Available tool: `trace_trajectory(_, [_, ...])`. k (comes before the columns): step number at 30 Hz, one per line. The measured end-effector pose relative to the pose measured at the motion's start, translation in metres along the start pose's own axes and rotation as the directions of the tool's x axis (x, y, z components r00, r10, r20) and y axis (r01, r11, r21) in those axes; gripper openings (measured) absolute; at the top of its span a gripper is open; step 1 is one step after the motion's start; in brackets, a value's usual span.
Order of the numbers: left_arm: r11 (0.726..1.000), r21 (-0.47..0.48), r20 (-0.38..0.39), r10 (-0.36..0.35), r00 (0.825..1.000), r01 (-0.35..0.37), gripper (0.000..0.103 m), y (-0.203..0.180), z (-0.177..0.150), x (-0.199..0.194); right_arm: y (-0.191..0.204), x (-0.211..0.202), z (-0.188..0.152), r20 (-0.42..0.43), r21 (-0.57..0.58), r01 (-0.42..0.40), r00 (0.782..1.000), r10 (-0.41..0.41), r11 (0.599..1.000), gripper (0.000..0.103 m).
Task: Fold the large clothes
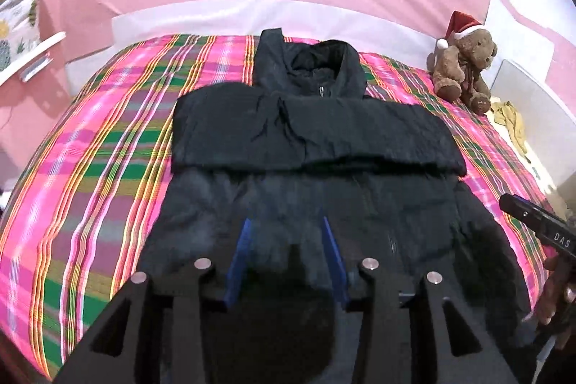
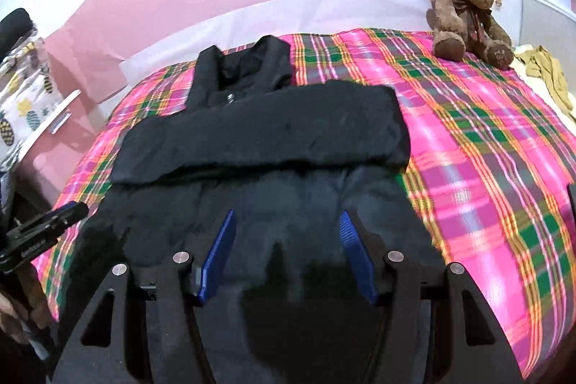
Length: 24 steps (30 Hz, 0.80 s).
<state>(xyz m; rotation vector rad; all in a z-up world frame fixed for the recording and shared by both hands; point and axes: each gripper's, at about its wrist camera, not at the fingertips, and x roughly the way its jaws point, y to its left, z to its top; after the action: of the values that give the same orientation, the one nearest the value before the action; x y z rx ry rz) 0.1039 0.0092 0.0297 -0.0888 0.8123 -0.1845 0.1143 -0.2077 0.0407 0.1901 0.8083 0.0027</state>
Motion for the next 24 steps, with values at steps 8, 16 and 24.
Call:
trace_trajectory(8, [1.0,-0.015,0.018,-0.007,1.0,0.007,0.049,0.003,0.005,-0.02,0.015,-0.016,-0.005,-0.003,-0.029,-0.028,1.0,0.028,0.999,0.06])
trace_trajectory(16, [1.0,-0.004,0.051,-0.008,0.999,0.008,0.052,0.005,0.037,-0.023,0.028,-0.014,0.024,0.012,-0.049,-0.046,0.999,0.047,0.998,0.06])
trace_trajectory(24, [1.0,0.027,0.073,-0.009,0.997,0.007,0.053,0.004,0.096,0.0,0.044,0.008,0.079,0.024,-0.101,-0.055,0.998,0.057,0.993,0.06])
